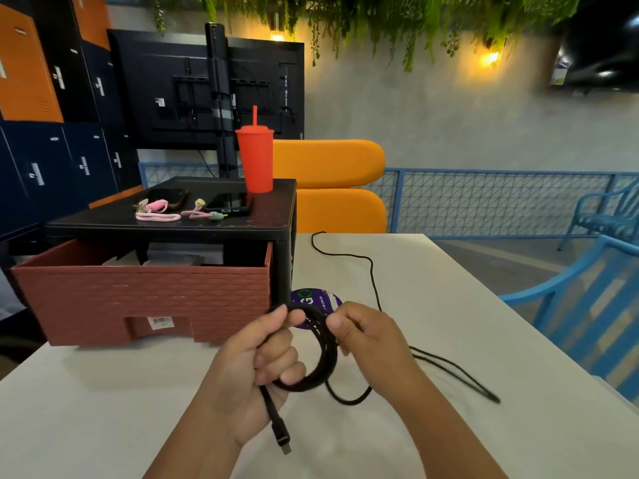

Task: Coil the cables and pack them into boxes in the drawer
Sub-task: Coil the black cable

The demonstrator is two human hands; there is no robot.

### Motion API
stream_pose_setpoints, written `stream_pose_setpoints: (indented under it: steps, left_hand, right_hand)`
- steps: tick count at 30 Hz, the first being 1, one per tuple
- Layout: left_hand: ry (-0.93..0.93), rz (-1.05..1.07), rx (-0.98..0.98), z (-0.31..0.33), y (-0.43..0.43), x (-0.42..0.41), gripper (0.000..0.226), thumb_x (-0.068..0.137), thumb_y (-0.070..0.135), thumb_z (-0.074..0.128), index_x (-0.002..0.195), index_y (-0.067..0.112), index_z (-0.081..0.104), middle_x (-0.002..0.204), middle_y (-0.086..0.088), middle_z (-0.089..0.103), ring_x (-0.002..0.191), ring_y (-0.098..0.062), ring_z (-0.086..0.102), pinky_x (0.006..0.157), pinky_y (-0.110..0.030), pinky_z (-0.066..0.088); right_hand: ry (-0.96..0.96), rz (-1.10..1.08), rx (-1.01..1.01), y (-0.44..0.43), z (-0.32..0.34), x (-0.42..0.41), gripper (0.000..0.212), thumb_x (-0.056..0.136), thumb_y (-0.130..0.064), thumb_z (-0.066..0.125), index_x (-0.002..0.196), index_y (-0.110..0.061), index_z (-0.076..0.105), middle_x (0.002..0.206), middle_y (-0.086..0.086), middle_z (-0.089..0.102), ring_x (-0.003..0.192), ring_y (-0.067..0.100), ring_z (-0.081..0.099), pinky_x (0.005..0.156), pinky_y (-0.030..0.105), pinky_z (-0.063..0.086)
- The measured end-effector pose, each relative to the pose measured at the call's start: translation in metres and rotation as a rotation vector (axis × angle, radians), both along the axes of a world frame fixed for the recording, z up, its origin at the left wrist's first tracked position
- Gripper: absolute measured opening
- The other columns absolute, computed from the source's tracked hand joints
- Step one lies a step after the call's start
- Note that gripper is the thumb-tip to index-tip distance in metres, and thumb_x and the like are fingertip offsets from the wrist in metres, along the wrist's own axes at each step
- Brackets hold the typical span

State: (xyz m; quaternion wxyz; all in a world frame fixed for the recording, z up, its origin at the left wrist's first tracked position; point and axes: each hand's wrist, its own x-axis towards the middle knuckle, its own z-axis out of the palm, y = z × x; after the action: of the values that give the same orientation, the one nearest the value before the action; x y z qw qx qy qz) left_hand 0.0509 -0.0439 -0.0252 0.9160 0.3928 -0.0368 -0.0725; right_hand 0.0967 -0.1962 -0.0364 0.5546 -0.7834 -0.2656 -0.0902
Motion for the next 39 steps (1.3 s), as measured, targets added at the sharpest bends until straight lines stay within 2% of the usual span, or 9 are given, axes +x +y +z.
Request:
stream_pose_setpoints:
  steps: [2, 5, 11, 16, 19, 21, 28, 33, 39]
  left_hand:
    - [0.008, 0.016, -0.117, 0.0, 0.004, 0.003, 0.053, 0.027, 0.02, 0.095, 0.071, 0.002, 0.071, 0.033, 0.007, 0.025, 0.024, -0.004, 0.024, 0.031, -0.02, 0.032]
    - [-0.036, 0.033, -0.228, 0.0, 0.008, 0.005, 0.054, 0.026, 0.018, 0.095, 0.073, 0.003, 0.072, 0.033, 0.006, 0.027, 0.025, -0.004, 0.024, 0.032, -0.02, 0.034]
    - [-0.089, 0.104, -0.3, 0.0, 0.017, 0.009, 0.05, 0.03, 0.018, 0.094, 0.073, 0.005, 0.072, 0.033, 0.006, 0.029, 0.025, -0.004, 0.025, 0.033, -0.019, 0.036]
    - [-0.077, 0.252, -0.291, 0.006, 0.027, 0.008, 0.022, 0.05, 0.023, 0.072, 0.067, 0.009, 0.071, 0.033, 0.006, 0.027, 0.026, -0.005, 0.025, 0.033, -0.015, 0.034]
    - [-0.086, 0.331, -0.298, 0.009, 0.039, 0.008, 0.019, 0.05, 0.023, 0.07, 0.066, 0.012, 0.07, 0.033, 0.006, 0.027, 0.027, -0.006, 0.027, 0.035, -0.013, 0.034]
    - [-0.086, 0.38, -0.295, 0.009, 0.046, 0.008, 0.019, 0.05, 0.024, 0.069, 0.065, 0.013, 0.07, 0.033, 0.005, 0.027, 0.027, -0.007, 0.027, 0.036, -0.012, 0.034]
    - [-0.112, 0.432, -0.304, 0.011, 0.055, 0.007, 0.021, 0.047, 0.024, 0.071, 0.065, 0.014, 0.07, 0.035, 0.005, 0.027, 0.027, -0.008, 0.027, 0.036, -0.012, 0.033]
    - [-0.126, 0.442, -0.324, 0.009, 0.06, 0.007, 0.021, 0.049, 0.024, 0.071, 0.067, 0.014, 0.07, 0.035, 0.005, 0.027, 0.028, -0.007, 0.027, 0.036, -0.012, 0.034]
    - [-0.097, 0.416, -0.261, 0.007, 0.05, 0.008, 0.021, 0.049, 0.025, 0.07, 0.066, 0.014, 0.069, 0.035, 0.005, 0.026, 0.028, -0.007, 0.026, 0.036, -0.013, 0.034]
  right_hand:
    - [0.072, -0.034, -0.043, -0.008, 0.002, 0.005, 0.027, 0.086, -0.034, 0.059, 0.065, -0.017, 0.054, 0.047, -0.012, 0.043, 0.048, 0.003, 0.035, 0.051, 0.018, 0.03]
    - [0.1, -0.104, -0.13, -0.017, 0.001, 0.009, 0.021, 0.089, -0.018, 0.056, 0.074, -0.003, 0.055, 0.045, -0.013, 0.041, 0.045, 0.004, 0.033, 0.048, 0.015, 0.027]
    - [0.06, -0.346, -0.224, -0.033, 0.001, 0.018, 0.026, 0.092, -0.021, 0.054, 0.066, -0.028, 0.054, 0.047, -0.013, 0.049, 0.05, 0.003, 0.044, 0.048, 0.016, 0.03]
    - [0.059, -0.578, -0.287, -0.052, -0.004, 0.028, 0.021, 0.093, -0.023, 0.051, 0.075, -0.016, 0.058, 0.069, 0.004, 0.061, 0.067, 0.024, 0.055, 0.058, 0.03, 0.039]
    - [0.167, -0.652, -0.138, -0.064, -0.007, 0.032, 0.018, 0.093, -0.014, 0.048, 0.082, -0.011, 0.062, 0.076, 0.008, 0.063, 0.061, 0.022, 0.056, 0.061, 0.031, 0.043]
    - [0.188, -0.716, -0.11, -0.072, -0.01, 0.035, 0.021, 0.092, -0.007, 0.042, 0.086, -0.011, 0.062, 0.081, 0.009, 0.064, 0.068, 0.02, 0.06, 0.059, 0.029, 0.041]
    - [0.023, -0.923, -0.272, -0.082, -0.016, 0.038, 0.021, 0.095, -0.007, 0.042, 0.102, -0.007, 0.061, 0.102, 0.012, 0.059, 0.082, 0.022, 0.05, 0.072, 0.03, 0.039]
    - [-0.044, -0.905, -0.498, -0.082, -0.023, 0.04, 0.019, 0.095, -0.012, 0.046, 0.107, -0.013, 0.062, 0.146, 0.011, 0.032, 0.119, 0.031, 0.046, 0.09, 0.037, 0.044]
    - [0.082, -0.677, -0.565, -0.063, -0.023, 0.033, 0.044, 0.096, -0.021, 0.044, 0.14, -0.025, 0.038, 0.151, 0.002, 0.023, 0.131, 0.026, 0.037, 0.104, 0.033, 0.032]
